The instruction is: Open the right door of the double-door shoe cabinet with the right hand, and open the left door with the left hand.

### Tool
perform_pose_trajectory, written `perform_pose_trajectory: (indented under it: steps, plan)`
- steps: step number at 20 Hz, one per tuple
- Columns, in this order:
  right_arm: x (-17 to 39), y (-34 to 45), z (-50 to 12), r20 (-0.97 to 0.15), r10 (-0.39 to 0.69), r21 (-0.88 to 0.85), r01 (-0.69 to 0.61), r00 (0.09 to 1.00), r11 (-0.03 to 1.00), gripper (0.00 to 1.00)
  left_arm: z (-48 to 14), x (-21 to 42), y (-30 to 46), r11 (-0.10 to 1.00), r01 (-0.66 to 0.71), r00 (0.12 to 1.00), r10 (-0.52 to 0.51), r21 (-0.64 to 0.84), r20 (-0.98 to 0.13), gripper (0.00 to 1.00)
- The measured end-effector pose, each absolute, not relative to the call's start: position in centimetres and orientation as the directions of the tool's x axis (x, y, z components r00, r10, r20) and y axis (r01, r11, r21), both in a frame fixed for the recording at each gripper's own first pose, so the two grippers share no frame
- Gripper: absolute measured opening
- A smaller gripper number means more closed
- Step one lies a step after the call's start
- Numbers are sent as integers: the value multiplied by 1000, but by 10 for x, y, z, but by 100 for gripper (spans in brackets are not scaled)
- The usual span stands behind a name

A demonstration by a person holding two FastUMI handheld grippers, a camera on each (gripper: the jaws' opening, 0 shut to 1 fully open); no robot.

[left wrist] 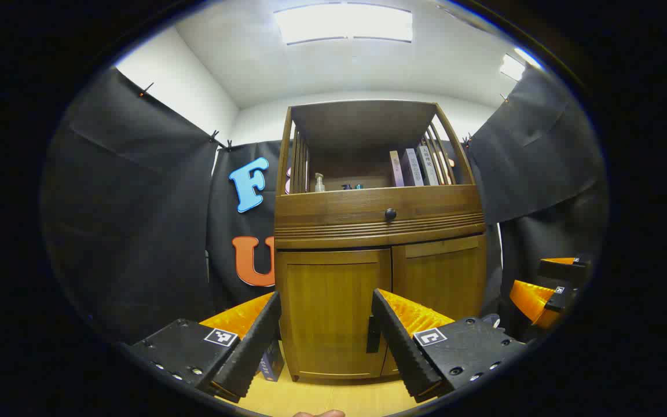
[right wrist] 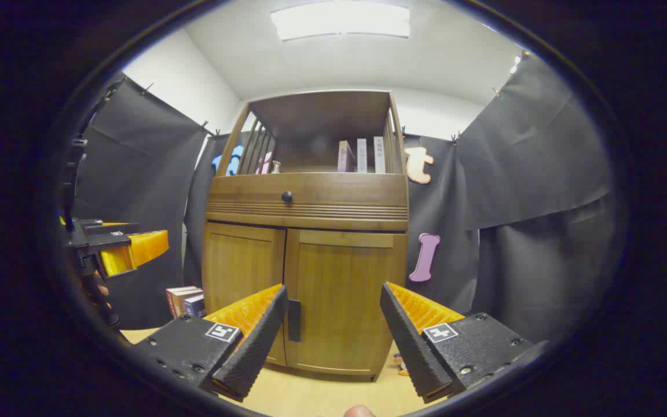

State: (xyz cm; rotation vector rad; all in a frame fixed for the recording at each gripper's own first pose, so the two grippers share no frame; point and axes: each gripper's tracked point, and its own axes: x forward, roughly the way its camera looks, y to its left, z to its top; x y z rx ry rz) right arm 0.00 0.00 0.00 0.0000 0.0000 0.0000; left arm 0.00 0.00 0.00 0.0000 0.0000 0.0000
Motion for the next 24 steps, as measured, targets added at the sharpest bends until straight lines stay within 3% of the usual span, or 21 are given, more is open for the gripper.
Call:
perform_pose_trajectory:
  steps: [1, 4, 5, 6, 8, 9, 10, 11, 12, 13, 16, 18, 19, 20, 24]
  plan:
    - [-2, -2, 2, 2, 8, -4, -8, 1000, 1000, 100, -3, -2, -2, 1000, -3, 1000, 3, 8, -11, 95]
    - [-4, -17, 18, 32, -21, -26, 21, 999, 999, 100, -3, -5, -13, 1000, -2, 1000, 2, 10, -8, 95]
    - [-5, -21, 22, 40, -35, -29, 36, 999, 999, 100, -2, -3, -16, 1000, 8, 1000, -7, 3, -12, 100]
    - [-5, -20, 23, 40, -40, -26, 41, 998, 999, 100, -3, -2, -17, 1000, 16, 1000, -16, -7, -17, 96]
    - [-2, -13, 23, 36, -45, -18, 46, 998, 999, 100, 0, 4, -15, 999, 33, 999, -33, -24, -18, 100]
    - [-1, -10, 24, 32, -52, -10, 53, 998, 999, 100, 1, 8, -15, 998, 49, 999, -49, -27, -15, 96]
    - [1, -7, 23, 30, -63, -2, 63, 998, 998, 100, 2, 11, -12, 998, 61, 998, -61, -26, -17, 100]
    - [3, -3, 20, 27, -75, 9, 75, 997, 997, 100, 2, 15, -10, 997, 77, 997, -77, -23, -22, 95]
    - [7, 1, 17, 20, -89, 16, 88, 996, 996, 100, 1, 17, -9, 995, 94, 995, -94, -21, -27, 100]
    - [12, 7, 12, 4, -97, 19, 97, 995, 995, 100, -1, 19, -8, 994, 107, 994, -108, -20, -35, 96]
    - [23, 17, 2, -34, -120, 30, 121, 992, 992, 100, -12, 26, -2, 990, 138, 988, -140, -35, -61, 95]
    - [33, 25, -2, -49, -126, 37, 127, 991, 991, 100, -20, 33, 1, 988, 148, 985, -152, -47, -79, 100]
    - [38, 26, -4, -55, -129, 33, 131, 990, 991, 100, -21, 36, 2, 987, 154, 984, -158, -51, -83, 96]
    - [43, 28, -6, -59, -135, 27, 137, 989, 990, 100, -23, 38, 5, 986, 156, 983, -160, -50, -89, 100]
    - [62, 40, -12, -62, -134, 20, 136, 989, 991, 100, -30, 49, 15, 987, 154, 983, -158, -43, -92, 100]
